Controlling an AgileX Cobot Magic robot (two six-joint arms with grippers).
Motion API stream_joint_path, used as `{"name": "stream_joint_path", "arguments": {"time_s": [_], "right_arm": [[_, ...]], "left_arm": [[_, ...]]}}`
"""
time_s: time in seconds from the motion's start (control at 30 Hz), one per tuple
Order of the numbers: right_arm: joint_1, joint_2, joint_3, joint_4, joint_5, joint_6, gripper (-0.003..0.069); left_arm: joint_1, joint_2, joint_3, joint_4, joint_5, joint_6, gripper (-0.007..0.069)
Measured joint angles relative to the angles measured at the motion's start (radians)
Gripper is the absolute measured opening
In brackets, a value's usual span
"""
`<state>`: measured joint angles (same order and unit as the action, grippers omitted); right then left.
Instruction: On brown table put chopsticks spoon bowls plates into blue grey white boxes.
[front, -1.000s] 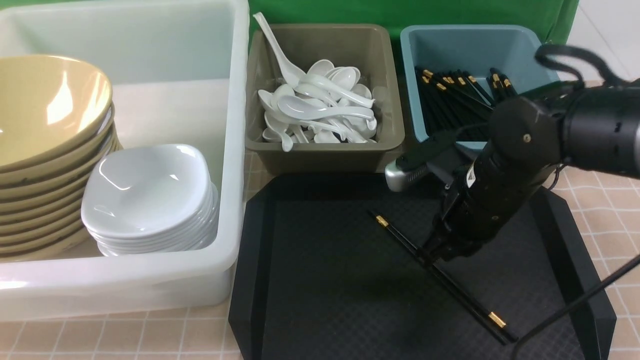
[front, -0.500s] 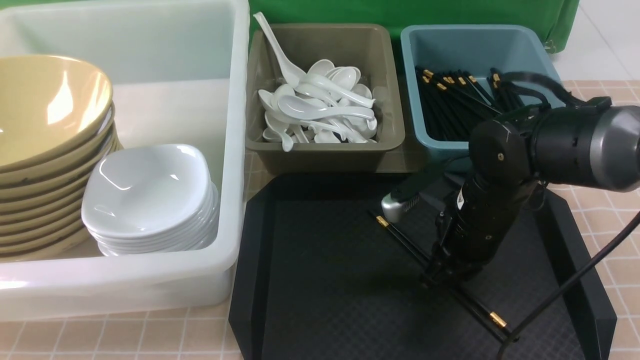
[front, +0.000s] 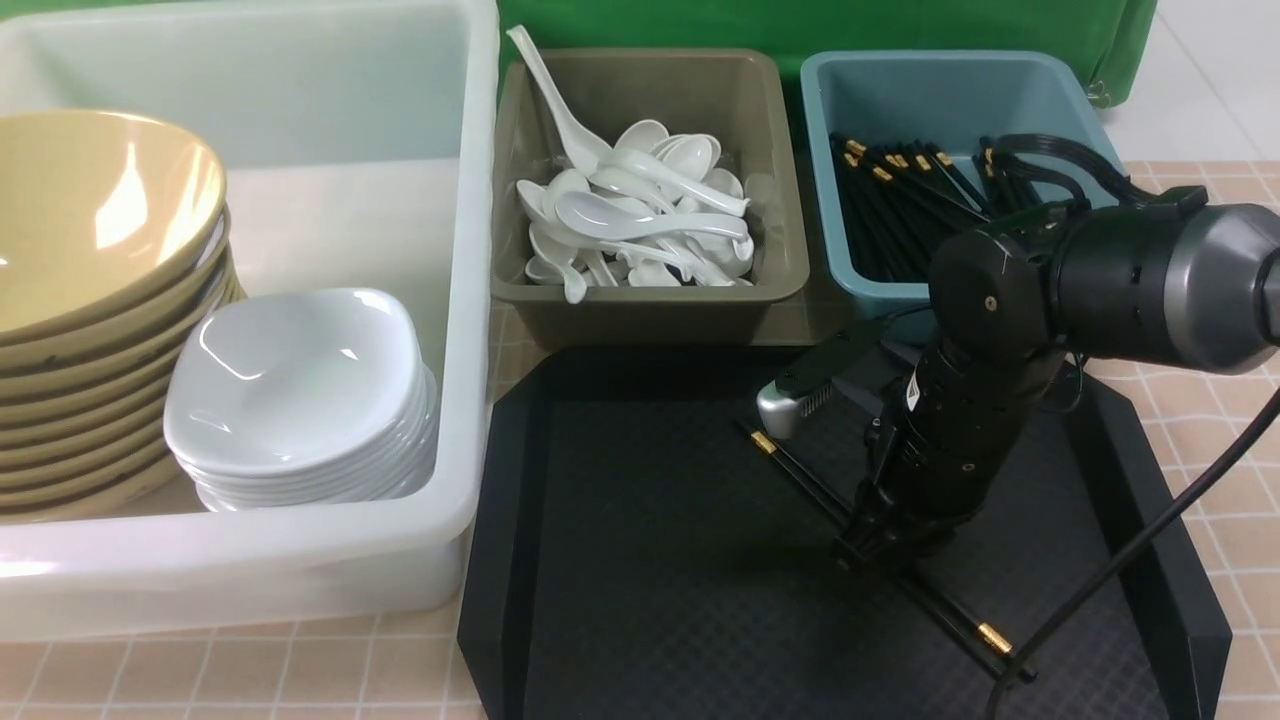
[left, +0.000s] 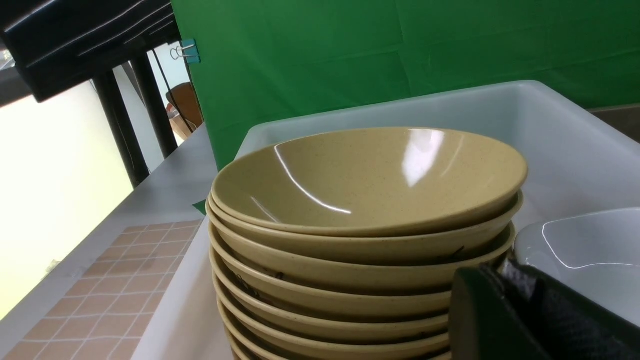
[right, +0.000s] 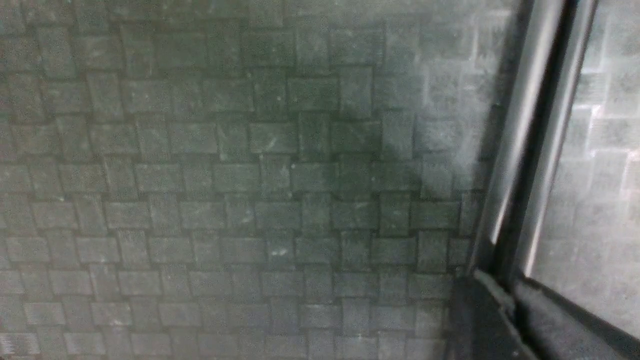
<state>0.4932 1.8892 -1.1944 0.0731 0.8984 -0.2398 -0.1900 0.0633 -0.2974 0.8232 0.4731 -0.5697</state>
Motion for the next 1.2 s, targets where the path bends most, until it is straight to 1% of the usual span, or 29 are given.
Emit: {"name": "stream_joint_path", "arguments": {"time_s": [0.07, 0.13, 0.4, 0.47, 0.57, 0.73, 0.83, 0.93, 1.0, 1.03, 1.1, 1.13, 1.17, 1.2], "right_arm": [[-0.003, 0.0, 0.0, 0.024, 0.001, -0.001, 0.0141], [-0.003, 0.01, 0.002, 0.072, -0.025, -0.008, 0.0143], [-0.002, 0.023, -0.001, 0.093, -0.051, -0.035, 0.0149], [-0.002, 0.023, -0.002, 0.093, -0.051, -0.044, 0.0133], [-0.002, 0.014, 0.0, 0.092, -0.053, -0.056, 0.0077], [0.003, -0.028, 0.02, 0.099, -0.067, -0.073, 0.0065], [0.011, -0.12, 0.033, 0.102, -0.077, -0.079, 0.0061], [0.01, -0.228, 0.033, 0.084, -0.157, -0.079, 0.0058], [0.009, -0.298, 0.033, 0.047, -0.262, -0.079, 0.0057], [0.007, -0.298, 0.033, 0.043, -0.272, -0.079, 0.0057], [-0.018, -0.332, 0.033, -0.006, -0.444, -0.079, 0.0057], [-0.022, -0.332, 0.033, -0.006, -0.46, -0.079, 0.0057], [-0.053, -0.322, 0.033, -0.024, -0.611, -0.079, 0.0057], [-0.058, -0.319, 0.033, -0.025, -0.611, -0.079, 0.0057]], "left_arm": [[0.0, 0.0, 0.0, 0.0, 0.0, 0.0, 0.0007], [0.0, 0.0, 0.0, 0.0, 0.0, 0.0, 0.0007], [0.0, 0.0, 0.001, 0.0, 0.001, 0.0, 0.0007], [0.0, 0.0, 0.001, 0.0, 0.001, 0.0, 0.0007], [0.0, 0.0, 0.001, 0.0, 0.001, 0.0, 0.0007], [0.0, 0.0, 0.001, 0.0, 0.001, 0.0, 0.0007], [0.0, 0.0, 0.001, 0.0, 0.001, 0.0, 0.0007], [0.0, 0.0, 0.001, 0.0, 0.001, 0.0, 0.0007], [0.0, 0.0, 0.001, 0.001, 0.001, 0.0, 0.0007], [0.0, 0.0, 0.001, 0.001, 0.001, 0.0, 0.0007], [0.0, 0.0, 0.001, 0.006, 0.001, 0.0, 0.0007], [0.0, 0.0, 0.001, 0.007, 0.001, 0.0, 0.0007], [0.0, 0.0, 0.001, 0.009, 0.001, 0.0, 0.0007], [0.0, 0.0, 0.001, 0.009, 0.001, 0.0, 0.0007]]}}
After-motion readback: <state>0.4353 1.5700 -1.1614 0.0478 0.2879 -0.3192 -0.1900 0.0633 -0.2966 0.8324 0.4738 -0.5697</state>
